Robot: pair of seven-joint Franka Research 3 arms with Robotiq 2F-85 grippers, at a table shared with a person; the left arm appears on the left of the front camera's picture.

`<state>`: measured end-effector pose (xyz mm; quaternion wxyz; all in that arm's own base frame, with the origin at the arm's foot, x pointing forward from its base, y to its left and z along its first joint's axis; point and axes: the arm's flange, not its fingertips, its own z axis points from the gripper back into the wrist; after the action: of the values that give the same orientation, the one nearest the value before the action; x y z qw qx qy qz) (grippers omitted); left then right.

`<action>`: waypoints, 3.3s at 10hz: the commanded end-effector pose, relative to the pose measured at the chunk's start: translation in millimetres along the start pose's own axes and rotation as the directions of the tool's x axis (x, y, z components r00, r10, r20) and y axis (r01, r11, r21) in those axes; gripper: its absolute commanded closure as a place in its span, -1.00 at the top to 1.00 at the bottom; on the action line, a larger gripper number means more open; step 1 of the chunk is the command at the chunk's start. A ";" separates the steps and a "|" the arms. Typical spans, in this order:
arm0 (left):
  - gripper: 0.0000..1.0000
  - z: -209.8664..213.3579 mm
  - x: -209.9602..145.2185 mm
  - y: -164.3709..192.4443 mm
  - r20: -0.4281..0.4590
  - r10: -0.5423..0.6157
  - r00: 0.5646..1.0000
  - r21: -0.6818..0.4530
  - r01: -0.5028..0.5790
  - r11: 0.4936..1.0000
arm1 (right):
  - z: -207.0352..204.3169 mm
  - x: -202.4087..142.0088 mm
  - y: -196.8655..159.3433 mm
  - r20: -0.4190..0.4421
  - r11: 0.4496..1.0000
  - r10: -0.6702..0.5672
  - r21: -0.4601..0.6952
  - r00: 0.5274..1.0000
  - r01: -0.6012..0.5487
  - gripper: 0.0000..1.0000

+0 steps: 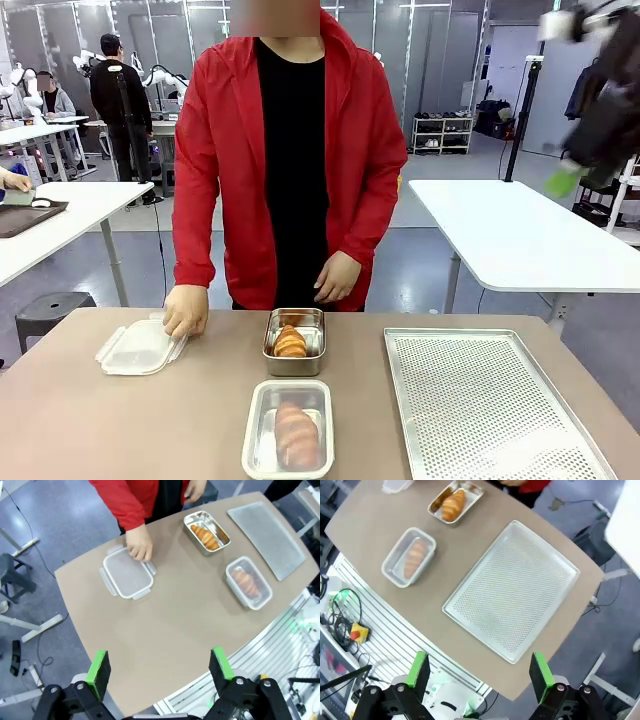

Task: Place the bread into the airtight container.
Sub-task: Pick up a Butter Roll and place it into an empty Airtight Container.

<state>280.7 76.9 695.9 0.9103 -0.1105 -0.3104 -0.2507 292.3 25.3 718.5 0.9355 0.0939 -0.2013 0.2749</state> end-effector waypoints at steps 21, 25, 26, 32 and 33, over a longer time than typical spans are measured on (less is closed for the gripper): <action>1.00 1.4 1.6 -0.3 0.002 -0.006 1.000 -0.004 0.006 1.000 | 17.8 -56.5 -31.2 0.083 0.994 -0.105 -0.009 0.991 0.106 1.00; 1.00 1.4 1.6 -0.3 0.002 -0.006 1.000 -0.004 0.006 1.000 | 17.8 -56.5 -31.2 0.083 0.994 -0.105 -0.009 0.991 0.106 1.00; 1.00 1.4 1.6 -0.3 0.002 -0.006 1.000 -0.004 0.006 1.000 | 17.8 -56.5 -31.2 0.083 0.994 -0.105 -0.009 0.991 0.106 1.00; 1.00 1.4 1.6 -0.3 0.002 -0.006 1.000 -0.004 0.006 1.000 | 17.8 -56.5 -31.2 0.083 0.994 -0.105 -0.009 0.991 0.106 1.00; 1.00 1.4 1.6 -0.3 0.002 -0.006 1.000 -0.004 0.006 1.000 | 17.8 -56.5 -31.2 0.083 0.994 -0.105 -0.009 0.991 0.106 1.00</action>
<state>280.8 76.8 695.9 0.9103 -0.1105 -0.3103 -0.2508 260.2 -34.4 707.1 0.9401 0.1050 -0.2409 0.2170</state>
